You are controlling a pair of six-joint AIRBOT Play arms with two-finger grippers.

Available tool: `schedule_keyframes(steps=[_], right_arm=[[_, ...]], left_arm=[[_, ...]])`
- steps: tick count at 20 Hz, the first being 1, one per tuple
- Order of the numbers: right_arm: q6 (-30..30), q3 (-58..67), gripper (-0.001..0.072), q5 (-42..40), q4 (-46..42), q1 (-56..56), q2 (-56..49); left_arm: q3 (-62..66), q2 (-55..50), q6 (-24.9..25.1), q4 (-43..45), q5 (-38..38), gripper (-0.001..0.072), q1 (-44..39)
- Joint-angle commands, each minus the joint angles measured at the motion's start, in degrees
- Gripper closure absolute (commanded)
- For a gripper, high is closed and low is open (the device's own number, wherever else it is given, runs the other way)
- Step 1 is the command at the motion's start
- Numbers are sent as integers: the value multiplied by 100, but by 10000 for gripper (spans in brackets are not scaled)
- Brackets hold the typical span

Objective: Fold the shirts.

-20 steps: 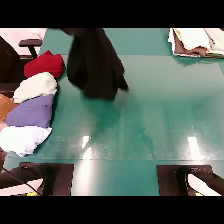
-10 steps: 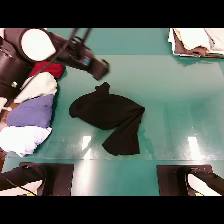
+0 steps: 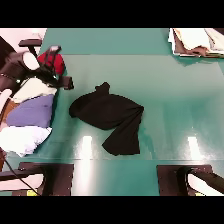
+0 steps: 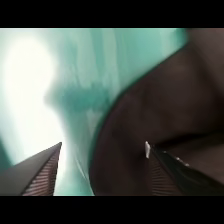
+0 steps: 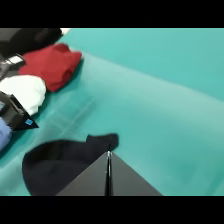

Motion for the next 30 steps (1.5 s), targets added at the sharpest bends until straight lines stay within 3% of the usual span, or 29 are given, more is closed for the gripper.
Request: schedule_keyframes(steps=[1,7,8,9,11,15,20,21,22,23,25,27,30], right_arm=[[4,7,693,282,7,2,-216],[4,7,693,378,4,2,-350],[4,7,694,380,4,2,-352],[7,7,693,385,4,2,-352],[7,-4,694,452,2,2,-352],[372,-879,693,960,-46,-22,-192],[911,-3932,686,662,-1204,-22,564],[929,-4693,467,442,-1143,-22,702],[929,-5425,193,184,-986,-20,780],[927,-6054,198,-17,-684,-17,802],[890,-7130,365,-387,33,107,739],[745,-7748,368,-750,551,511,535],[750,-7895,367,-1416,662,1456,48]], left_arm=[[-396,-629,323,-452,136,82,208],[-396,-1056,621,-1088,138,84,184],[-396,-1058,623,-1097,107,166,184],[-396,-1056,625,-1156,59,356,184],[-363,-1056,623,-1220,-15,666,184],[258,-638,623,-1158,-125,684,232],[1069,85,772,-1126,-13,684,245],[1134,157,769,-1126,-22,684,245],[1145,212,769,-1130,-11,684,245],[1145,225,767,-1143,-28,684,243],[1143,223,767,-1139,-72,684,243],[1145,223,765,-1147,-55,683,243],[1145,223,765,-1147,-72,684,243]])
